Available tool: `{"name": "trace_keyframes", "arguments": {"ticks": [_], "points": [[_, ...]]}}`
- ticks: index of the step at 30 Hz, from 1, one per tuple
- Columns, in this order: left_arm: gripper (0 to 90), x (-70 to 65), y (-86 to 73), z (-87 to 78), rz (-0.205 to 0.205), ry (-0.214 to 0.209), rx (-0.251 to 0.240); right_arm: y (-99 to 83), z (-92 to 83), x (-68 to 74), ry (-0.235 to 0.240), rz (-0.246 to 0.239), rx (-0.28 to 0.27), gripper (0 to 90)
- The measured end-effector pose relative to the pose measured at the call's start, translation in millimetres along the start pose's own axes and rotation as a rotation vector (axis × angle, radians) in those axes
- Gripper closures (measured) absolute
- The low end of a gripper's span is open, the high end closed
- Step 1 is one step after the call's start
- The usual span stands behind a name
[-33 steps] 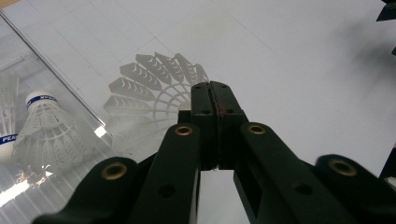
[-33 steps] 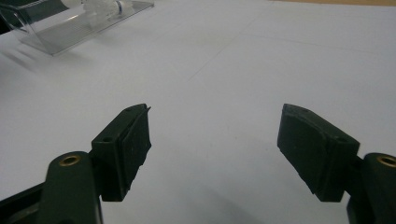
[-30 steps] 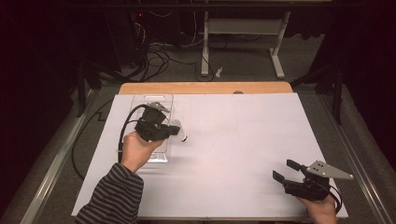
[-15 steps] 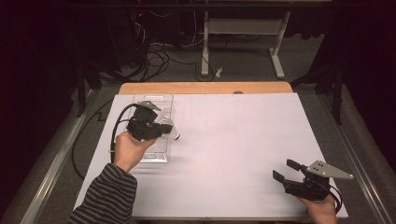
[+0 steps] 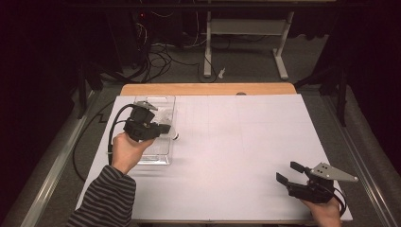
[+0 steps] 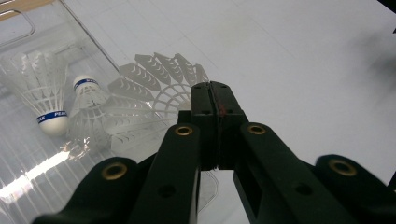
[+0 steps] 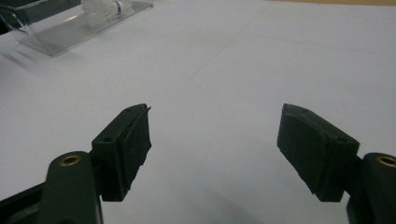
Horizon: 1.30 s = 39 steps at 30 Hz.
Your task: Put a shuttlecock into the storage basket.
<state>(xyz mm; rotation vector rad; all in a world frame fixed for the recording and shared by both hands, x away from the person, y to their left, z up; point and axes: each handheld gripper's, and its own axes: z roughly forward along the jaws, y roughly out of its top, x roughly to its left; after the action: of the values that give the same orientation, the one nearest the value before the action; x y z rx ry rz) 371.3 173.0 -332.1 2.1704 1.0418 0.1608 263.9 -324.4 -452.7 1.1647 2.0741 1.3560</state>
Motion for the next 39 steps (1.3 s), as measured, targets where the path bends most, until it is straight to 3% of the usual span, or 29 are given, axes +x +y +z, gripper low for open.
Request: {"name": "trace_keyframes", "arguments": {"ticks": [39], "points": [[89.4,16.6,-15.3,-25.8,-0.05,0.052,-0.065,0.1,0.2,-0.6,-0.009,-0.002,0.0,26.5]]}}
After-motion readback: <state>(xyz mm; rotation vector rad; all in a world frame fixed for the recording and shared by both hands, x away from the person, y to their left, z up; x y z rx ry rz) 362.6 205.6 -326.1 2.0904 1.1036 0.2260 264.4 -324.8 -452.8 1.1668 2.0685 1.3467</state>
